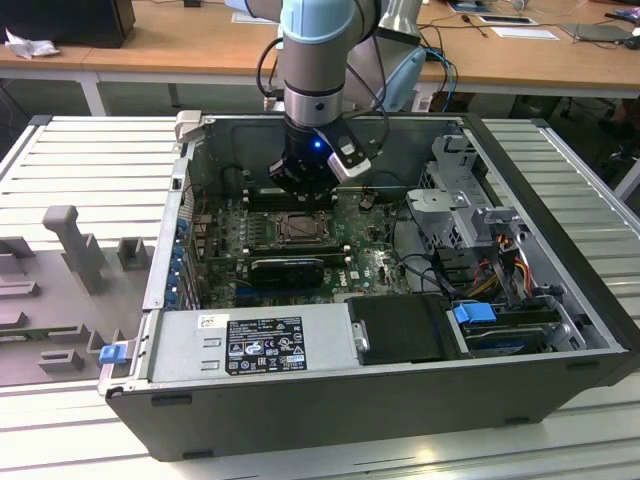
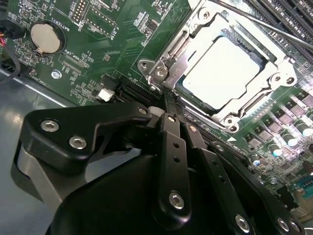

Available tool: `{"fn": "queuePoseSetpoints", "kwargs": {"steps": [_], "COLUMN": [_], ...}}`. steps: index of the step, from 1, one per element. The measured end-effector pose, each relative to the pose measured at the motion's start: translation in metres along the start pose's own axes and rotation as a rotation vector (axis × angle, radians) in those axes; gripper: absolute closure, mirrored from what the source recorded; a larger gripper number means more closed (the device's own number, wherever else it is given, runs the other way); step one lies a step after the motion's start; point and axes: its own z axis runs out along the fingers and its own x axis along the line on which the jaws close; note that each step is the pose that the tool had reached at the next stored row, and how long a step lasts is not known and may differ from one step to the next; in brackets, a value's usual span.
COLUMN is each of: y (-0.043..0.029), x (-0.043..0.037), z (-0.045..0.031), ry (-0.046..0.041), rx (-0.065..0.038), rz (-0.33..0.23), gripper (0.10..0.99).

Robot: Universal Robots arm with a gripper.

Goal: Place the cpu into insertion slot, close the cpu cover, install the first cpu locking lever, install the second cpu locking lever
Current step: 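Install the first cpu locking lever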

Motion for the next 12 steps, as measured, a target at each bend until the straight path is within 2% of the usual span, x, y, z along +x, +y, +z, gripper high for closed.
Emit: {"fn": "queuePoseSetpoints", "kwargs": {"steps": [5, 9, 12], "y": [0.0005, 0.0012, 0.0005], "x": [-0.0004, -0.0008, -0.0008], "z": [-0.0024, -0.0175, -0.0198], "ry": [-0.0016, -0.0008, -0.0008], "rx": [-0.005, -0.004, -0.004], "rz": [0.000, 0.000, 0.000], "gripper": [0.980, 0.980, 0.980]}}
